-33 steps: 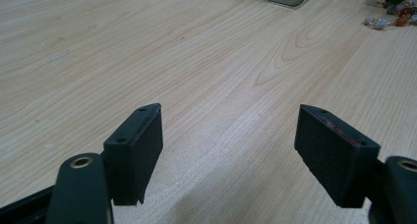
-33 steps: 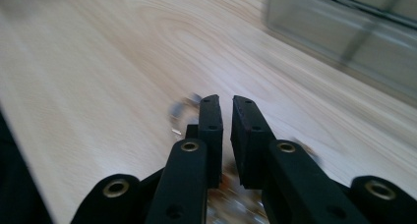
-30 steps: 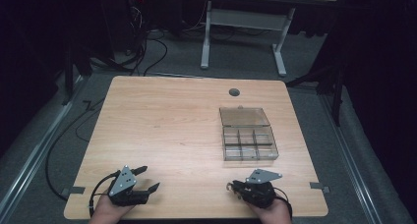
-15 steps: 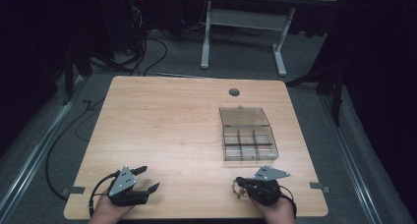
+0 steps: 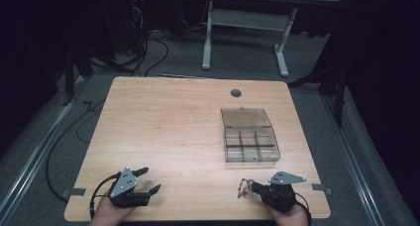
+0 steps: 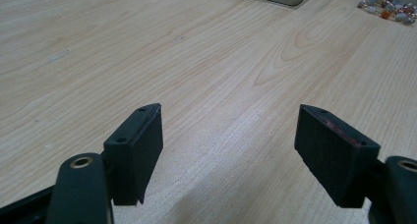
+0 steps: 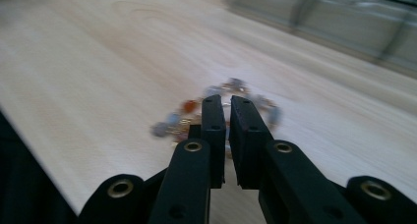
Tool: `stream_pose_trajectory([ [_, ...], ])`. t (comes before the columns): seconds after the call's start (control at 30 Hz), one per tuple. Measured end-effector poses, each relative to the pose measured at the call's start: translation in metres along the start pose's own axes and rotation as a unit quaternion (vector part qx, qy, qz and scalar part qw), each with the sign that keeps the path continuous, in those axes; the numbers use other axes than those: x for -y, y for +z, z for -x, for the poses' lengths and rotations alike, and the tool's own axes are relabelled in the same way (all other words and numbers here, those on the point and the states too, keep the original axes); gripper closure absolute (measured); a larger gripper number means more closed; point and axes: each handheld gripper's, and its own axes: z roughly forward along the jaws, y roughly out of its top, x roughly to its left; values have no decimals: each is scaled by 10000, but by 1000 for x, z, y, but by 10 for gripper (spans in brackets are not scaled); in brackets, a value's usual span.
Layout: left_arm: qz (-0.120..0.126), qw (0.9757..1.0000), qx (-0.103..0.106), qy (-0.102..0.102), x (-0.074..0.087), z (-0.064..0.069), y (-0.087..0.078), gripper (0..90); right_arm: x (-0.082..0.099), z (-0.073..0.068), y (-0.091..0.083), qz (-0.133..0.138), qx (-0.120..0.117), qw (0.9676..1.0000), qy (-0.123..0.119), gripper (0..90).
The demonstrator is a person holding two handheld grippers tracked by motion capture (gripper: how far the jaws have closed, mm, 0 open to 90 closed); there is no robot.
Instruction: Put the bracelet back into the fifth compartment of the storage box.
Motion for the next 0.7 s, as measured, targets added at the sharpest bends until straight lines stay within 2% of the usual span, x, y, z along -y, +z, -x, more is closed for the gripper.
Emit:
stream_pose_trajectory([
  [0.07, 20, 10000, -7, 0, 0, 0, 0, 270, -2, -10, 6, -27, -257, 9997, -42, 881],
  [0.1, 11, 10000, 6, 1, 0, 0, 0, 270, -2, -13, 9, -54, -301, 9995, -93, 889],
  [0.17, 17, 10000, 11, 3, 0, 0, 0, 270, -3, -24, 15, -85, -309, 9992, -244, 887],
  [0.27, 15, 10000, 18, 9, 0, 0, 0, 270, -5, -27, 18, -65, -169, 9992, -354, 887],
  [0.4, 10, 10000, 21, 10, 0, 0, 0, 270, -6, -24, 24, -303, -206, 9988, -319, 890],
  [0.43, 6, 10000, 18, 6, 0, 0, 0, 270, -5, -23, 23, -335, -135, 9987, -364, 890],
  [0.53, -3, 10000, 15, 9, 0, 0, 0, 270, 0, -19, 16, -349, -127, 9988, -319, 891],
  [0.63, -6, 10000, 9, 10, 0, 0, 0, 270, 7, -10, 5, -382, 13, 9990, -221, 891],
  [0.7, -14, 10000, 1, 14, 0, 0, 0, 270, 8, -8, 3, -391, 21, 9990, -196, 891],
])
